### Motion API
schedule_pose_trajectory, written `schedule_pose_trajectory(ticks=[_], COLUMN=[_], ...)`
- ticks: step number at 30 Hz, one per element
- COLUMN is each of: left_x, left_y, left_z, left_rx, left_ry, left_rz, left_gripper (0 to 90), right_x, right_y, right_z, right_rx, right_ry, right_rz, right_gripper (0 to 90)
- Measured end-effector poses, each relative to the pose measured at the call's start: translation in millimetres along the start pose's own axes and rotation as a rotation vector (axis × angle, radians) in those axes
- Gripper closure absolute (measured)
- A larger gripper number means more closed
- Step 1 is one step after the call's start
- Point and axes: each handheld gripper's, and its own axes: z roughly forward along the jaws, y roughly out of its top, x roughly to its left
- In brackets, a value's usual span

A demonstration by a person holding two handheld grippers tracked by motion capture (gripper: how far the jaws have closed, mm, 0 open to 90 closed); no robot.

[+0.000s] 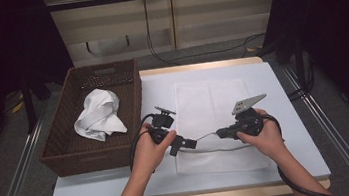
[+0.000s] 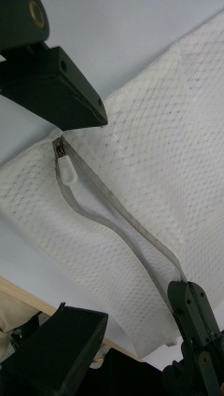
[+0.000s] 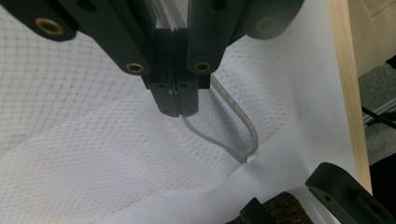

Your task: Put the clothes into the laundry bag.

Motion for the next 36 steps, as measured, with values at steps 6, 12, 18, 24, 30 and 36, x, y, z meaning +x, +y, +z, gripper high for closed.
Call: schedule_pose_trajectory(ticks=[6, 12, 18, 24, 30, 36], left_x=[-1.8, -0.8, 3.4, 6.9, 10.8, 17.8], left_y=[6.4, 15.8, 25.2, 35.1, 42.4, 46.7], left_z=[-2.5, -10.8, -19.7, -34.3, -47.1, -56.9], left_rx=[0.001, 0.003, 0.007, 0.009, -0.018, -0.013], left_ry=[-0.016, -0.022, -0.021, -0.02, -0.032, -0.034], left_rz=[0.002, 0.003, 0.011, 0.019, -0.003, 0.001], left_gripper=[6.4, 6.7, 7.3, 7.5, 7.5, 7.4], right_x=[-0.5, -1.3, -1.8, -1.5, -1.2, -0.2], right_y=[-0.3, -1.2, -2.9, -2.2, -2.3, -1.9], right_z=[-1.4, -1.4, -1.4, -2.4, -1.7, -2.0], right_rx=[-0.004, -0.004, -0.001, -0.003, 0.0, 0.001], right_ry=[0.002, 0.0, 0.0, 0.002, 0.001, 0.001], right_rz=[0.003, 0.005, 0.006, 0.003, 0.004, 0.002], right_gripper=[90.0, 90.0, 90.0, 90.0, 90.0, 90.0])
